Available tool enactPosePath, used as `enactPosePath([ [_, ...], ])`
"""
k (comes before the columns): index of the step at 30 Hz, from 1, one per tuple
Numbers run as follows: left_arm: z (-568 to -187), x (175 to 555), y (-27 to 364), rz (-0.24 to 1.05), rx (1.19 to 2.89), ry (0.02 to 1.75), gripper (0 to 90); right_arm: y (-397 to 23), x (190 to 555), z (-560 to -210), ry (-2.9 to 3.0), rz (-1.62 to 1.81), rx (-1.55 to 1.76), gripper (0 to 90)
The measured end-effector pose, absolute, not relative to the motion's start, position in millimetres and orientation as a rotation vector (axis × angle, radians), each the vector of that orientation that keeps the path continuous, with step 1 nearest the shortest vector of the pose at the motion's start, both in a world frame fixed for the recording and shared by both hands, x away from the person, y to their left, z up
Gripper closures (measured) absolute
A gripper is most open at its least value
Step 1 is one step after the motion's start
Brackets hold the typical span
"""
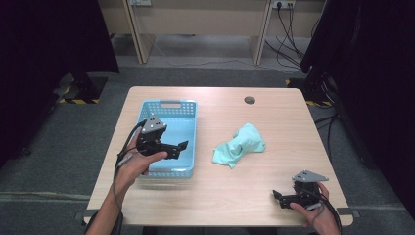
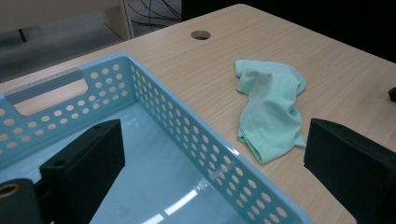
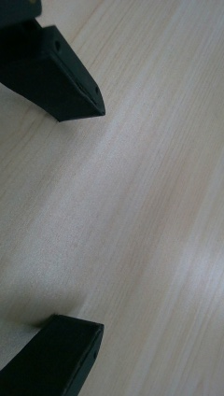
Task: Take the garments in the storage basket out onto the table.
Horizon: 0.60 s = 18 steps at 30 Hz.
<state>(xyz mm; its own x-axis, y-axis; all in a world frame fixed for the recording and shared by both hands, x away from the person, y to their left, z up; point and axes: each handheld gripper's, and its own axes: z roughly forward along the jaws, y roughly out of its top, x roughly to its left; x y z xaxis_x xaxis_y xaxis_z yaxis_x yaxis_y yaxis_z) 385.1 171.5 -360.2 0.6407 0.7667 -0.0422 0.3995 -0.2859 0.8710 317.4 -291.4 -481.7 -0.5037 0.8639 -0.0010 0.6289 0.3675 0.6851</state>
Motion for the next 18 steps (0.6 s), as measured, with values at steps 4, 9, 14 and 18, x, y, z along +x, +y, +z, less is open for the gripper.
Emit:
enactPosePath([
  [4, -358.8, 380.6, 172.2, 0.493, 1.909, 0.914, 4.7, -291.4, 317.4, -481.7, 2.273, 0.9, 1.305, 0.4],
  [9, -358.8, 374.1, 174.2, 0.5, 1.914, 0.905, 4.7, -291.5, 317.4, -481.7, 2.274, 0.899, 1.304, 0.4],
  [14, -360.0, 368.9, 178.4, 0.496, 1.913, 0.902, 4.6, -291.5, 317.4, -481.7, 2.274, 0.899, 1.304, 0.4],
  [18, -359.5, 365.0, 181.3, 0.5, 1.906, 0.903, 4.6, -291.5, 317.4, -481.7, 2.274, 0.899, 1.304, 0.4],
])
